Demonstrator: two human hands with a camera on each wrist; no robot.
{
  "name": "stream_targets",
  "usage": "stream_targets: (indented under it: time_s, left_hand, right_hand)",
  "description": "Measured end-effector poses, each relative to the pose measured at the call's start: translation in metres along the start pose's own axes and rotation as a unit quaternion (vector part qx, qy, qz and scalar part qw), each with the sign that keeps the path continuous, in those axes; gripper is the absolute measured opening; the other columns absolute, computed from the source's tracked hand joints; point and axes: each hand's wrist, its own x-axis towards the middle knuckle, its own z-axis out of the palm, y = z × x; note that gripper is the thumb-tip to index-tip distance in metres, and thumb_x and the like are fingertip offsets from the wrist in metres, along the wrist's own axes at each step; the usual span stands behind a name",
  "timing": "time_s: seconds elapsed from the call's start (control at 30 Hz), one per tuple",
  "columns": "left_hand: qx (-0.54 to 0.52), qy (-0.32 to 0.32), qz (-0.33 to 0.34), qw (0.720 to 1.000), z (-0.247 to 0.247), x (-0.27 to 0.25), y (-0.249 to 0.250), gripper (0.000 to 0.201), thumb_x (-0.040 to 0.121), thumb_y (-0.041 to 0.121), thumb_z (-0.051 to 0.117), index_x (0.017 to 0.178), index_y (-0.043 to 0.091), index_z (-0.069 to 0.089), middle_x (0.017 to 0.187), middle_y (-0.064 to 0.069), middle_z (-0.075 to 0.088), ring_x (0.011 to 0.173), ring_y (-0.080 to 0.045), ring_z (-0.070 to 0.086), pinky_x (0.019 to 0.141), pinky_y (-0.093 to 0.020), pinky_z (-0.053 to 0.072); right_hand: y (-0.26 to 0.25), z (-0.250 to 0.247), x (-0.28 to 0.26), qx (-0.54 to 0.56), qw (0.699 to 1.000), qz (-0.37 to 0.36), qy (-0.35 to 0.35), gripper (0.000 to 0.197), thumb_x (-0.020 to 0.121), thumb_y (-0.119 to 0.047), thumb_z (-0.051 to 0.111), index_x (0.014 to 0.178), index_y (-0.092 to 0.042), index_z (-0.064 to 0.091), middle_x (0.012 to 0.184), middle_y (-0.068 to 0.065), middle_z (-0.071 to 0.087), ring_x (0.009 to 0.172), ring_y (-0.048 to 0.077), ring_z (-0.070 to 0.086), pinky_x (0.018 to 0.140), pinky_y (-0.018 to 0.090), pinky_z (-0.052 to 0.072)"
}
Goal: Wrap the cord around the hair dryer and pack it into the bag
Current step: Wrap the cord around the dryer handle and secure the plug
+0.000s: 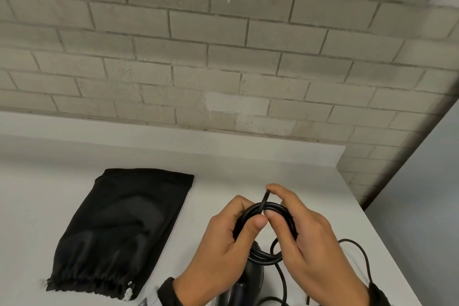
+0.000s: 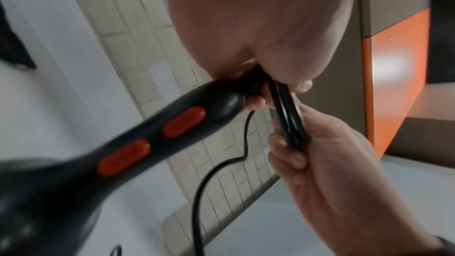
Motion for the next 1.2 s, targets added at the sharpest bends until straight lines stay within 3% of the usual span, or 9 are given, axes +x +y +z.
stream_targets:
  time_s: [0.3,0.4,0.53,0.63,0.7,0.83,0.93,1.07,1.2]
  left_hand:
    - [0.043,0.06,-0.027,0.997,0.026,-0.012,-0.008,0.046,0.081,0.081,0.036,0.095,0.045,0.061,0.086,0.008,0.066,0.072,-0.004,0.06,0.066,-0.018,0.047]
    - [0.029,0.026,-0.02,0.999,0.026,-0.011,-0.008,0.045,0.087,0.078,0.031,0.083,0.04,0.055,0.071,0.008,0.062,0.062,-0.008,0.056,0.059,-0.024,0.047]
    - [0.023,-0.022,-0.001,0.999,0.018,-0.009,-0.005,0.051,0.09,0.072,0.032,0.089,0.026,0.052,0.063,-0.003,0.049,0.056,-0.011,0.046,0.052,-0.035,0.042]
    - [0.035,-0.05,0.012,0.998,0.015,-0.007,-0.006,0.055,0.09,0.073,0.032,0.088,0.021,0.049,0.061,0.008,0.045,0.053,-0.005,0.039,0.049,-0.026,0.033]
    - [0.059,-0.073,0.015,0.996,0.015,-0.006,-0.006,0.054,0.089,0.076,0.03,0.089,0.025,0.047,0.06,0.012,0.045,0.052,-0.004,0.037,0.049,-0.023,0.032]
    - [0.135,-0.112,0.026,0.984,0.015,-0.003,-0.004,0.038,0.087,0.08,0.024,0.083,0.045,0.038,0.059,0.009,0.045,0.051,-0.009,0.038,0.049,-0.031,0.033]
    - [0.188,-0.139,0.033,0.972,0.016,-0.001,-0.001,0.055,0.085,0.083,0.019,0.088,0.032,0.04,0.061,0.002,0.049,0.056,-0.017,0.046,0.053,-0.038,0.039]
    - [0.256,-0.176,0.03,0.95,0.014,-0.001,-0.004,0.082,0.083,0.085,0.013,0.117,0.019,0.047,0.062,0.009,0.049,0.057,-0.014,0.046,0.057,-0.037,0.042]
    - [0.254,-0.155,0.042,0.954,0.01,-0.006,-0.013,0.078,0.088,0.081,0.011,0.116,0.018,0.049,0.068,0.004,0.054,0.06,-0.019,0.05,0.059,-0.044,0.045]
  right_hand:
    - [0.004,0.005,-0.016,0.023,0.996,0.034,0.074,0.033,0.092,-0.038,0.043,0.125,-0.04,0.048,0.07,-0.03,0.059,0.059,0.004,0.056,0.055,0.007,0.037]
    - [0.003,0.002,-0.018,0.021,0.997,0.02,0.071,0.025,0.093,-0.038,0.047,0.117,-0.045,0.049,0.072,-0.02,0.062,0.059,0.004,0.057,0.055,0.007,0.038]
    - [0.008,-0.018,-0.016,-0.033,0.999,-0.004,0.039,0.031,0.092,-0.059,0.046,0.116,-0.041,0.054,0.094,-0.023,0.057,0.092,0.006,0.058,0.075,0.008,0.04]
    - [0.015,-0.038,-0.007,0.013,1.0,-0.02,0.005,0.029,0.09,-0.059,0.048,0.101,-0.035,0.06,0.114,-0.014,0.055,0.115,0.013,0.052,0.09,0.013,0.038]
    - [0.017,-0.05,0.0,0.051,0.997,-0.031,-0.04,0.02,0.091,-0.05,0.055,0.09,-0.031,0.06,0.104,-0.007,0.062,0.108,0.017,0.059,0.091,0.022,0.044]
    - [0.01,-0.066,0.011,0.04,0.992,-0.109,-0.042,0.018,0.088,-0.037,0.066,0.084,-0.02,0.064,0.076,-0.009,0.059,0.071,0.016,0.06,0.066,0.025,0.049]
    - [0.004,-0.066,0.019,0.015,0.989,-0.141,-0.031,0.013,0.085,-0.031,0.071,0.084,-0.019,0.068,0.074,-0.012,0.056,0.062,0.015,0.051,0.06,0.026,0.045]
    - [0.01,-0.05,0.021,0.149,0.987,-0.049,-0.026,0.009,0.079,-0.027,0.078,0.085,-0.024,0.072,0.076,-0.002,0.067,0.063,0.027,0.054,0.062,0.035,0.05]
    - [0.023,-0.027,0.014,0.254,0.966,0.035,-0.008,0.017,0.078,-0.036,0.078,0.078,-0.019,0.074,0.077,0.015,0.07,0.07,0.047,0.056,0.067,0.056,0.05]
